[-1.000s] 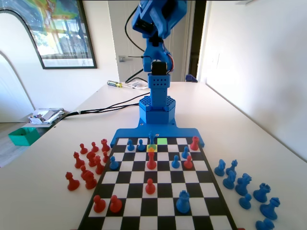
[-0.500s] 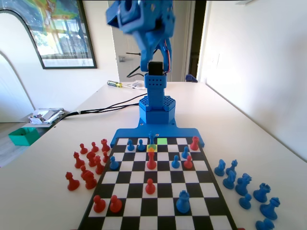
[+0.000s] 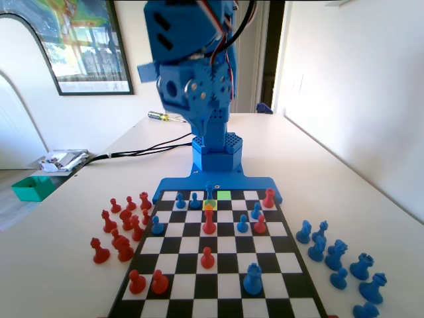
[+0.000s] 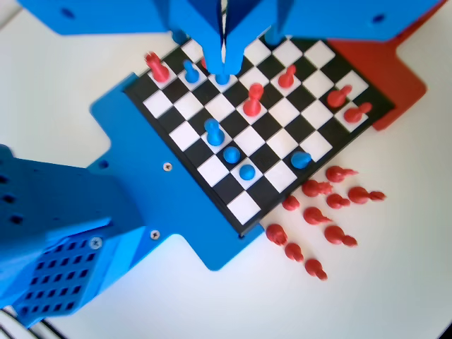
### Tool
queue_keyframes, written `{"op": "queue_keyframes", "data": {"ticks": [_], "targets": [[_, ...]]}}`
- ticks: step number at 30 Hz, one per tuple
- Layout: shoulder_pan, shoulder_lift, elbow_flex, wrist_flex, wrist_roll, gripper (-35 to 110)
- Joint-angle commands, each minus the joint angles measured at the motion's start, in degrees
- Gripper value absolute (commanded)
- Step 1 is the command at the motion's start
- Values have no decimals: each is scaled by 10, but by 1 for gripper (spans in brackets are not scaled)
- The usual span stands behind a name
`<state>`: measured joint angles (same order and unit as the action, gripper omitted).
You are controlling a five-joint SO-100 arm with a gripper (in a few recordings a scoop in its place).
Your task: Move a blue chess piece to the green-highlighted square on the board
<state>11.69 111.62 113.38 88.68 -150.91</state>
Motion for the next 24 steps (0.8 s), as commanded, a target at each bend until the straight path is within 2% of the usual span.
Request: {"op": "queue_keyframes", "data": {"ticks": [1,6,17,24], "targets": [[10,13,13,-23,-2,10],[25,5,36,-58,7,14],[-14,5,182,-228,88,15],[-42,5,231,-272,114,15]]}}
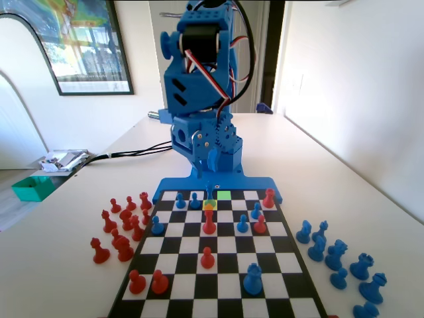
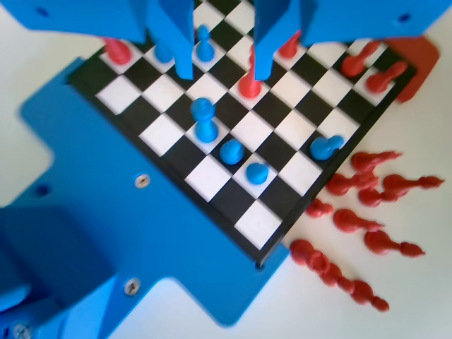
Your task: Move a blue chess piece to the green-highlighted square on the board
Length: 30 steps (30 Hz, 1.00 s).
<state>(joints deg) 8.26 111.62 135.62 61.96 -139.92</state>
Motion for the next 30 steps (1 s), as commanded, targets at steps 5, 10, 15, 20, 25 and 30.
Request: {"op": "queue_keyframes", "data": {"ticks": [5,10,15,20,25,30], "targets": [[-28,-5,26,-26,23,15],[-35,-14,55,-62,24,15],[-36,-16,90,-103,18,15],[-29,-23,92,-112,11,15],[-22,-33,98,-127,3,15],[-18,-49,104,-149,-1,15]]}}
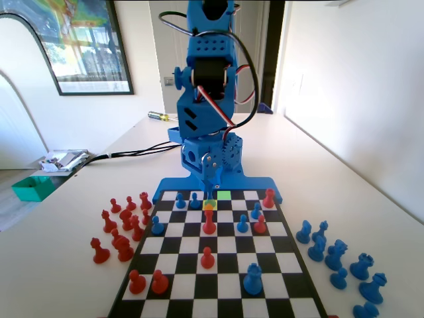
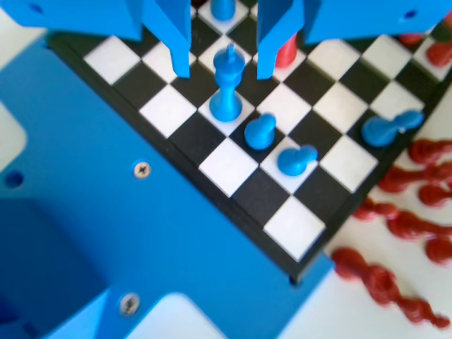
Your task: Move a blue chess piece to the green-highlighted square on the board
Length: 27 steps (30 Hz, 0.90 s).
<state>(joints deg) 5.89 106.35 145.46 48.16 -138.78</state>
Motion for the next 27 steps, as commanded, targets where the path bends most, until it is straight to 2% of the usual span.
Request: {"op": "queue_keyframes", "data": {"ticks": [1,17,27], "targets": [[6,3,8,-18,-13,15],[9,-15,23,-59,-22,13],[3,-15,28,-62,-23,3]]}}
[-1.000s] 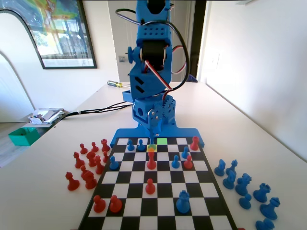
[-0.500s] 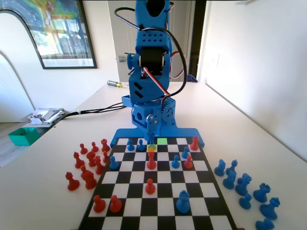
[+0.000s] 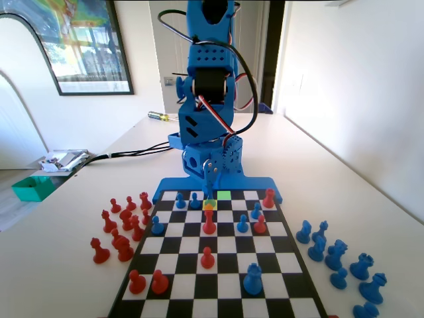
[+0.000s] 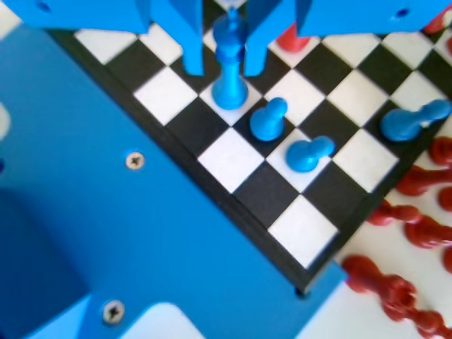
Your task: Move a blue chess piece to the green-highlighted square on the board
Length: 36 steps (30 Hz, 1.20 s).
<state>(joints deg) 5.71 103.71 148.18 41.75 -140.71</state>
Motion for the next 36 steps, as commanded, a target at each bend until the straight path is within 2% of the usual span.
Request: {"op": "queue_keyframes", "data": {"ticks": [1,8,20,36], "targets": [[4,11,1,3,-1,3],[3,11,-9,13,4,1],[-35,30,-80,128,58,1],[-100,67,2,82,82,1]]}}
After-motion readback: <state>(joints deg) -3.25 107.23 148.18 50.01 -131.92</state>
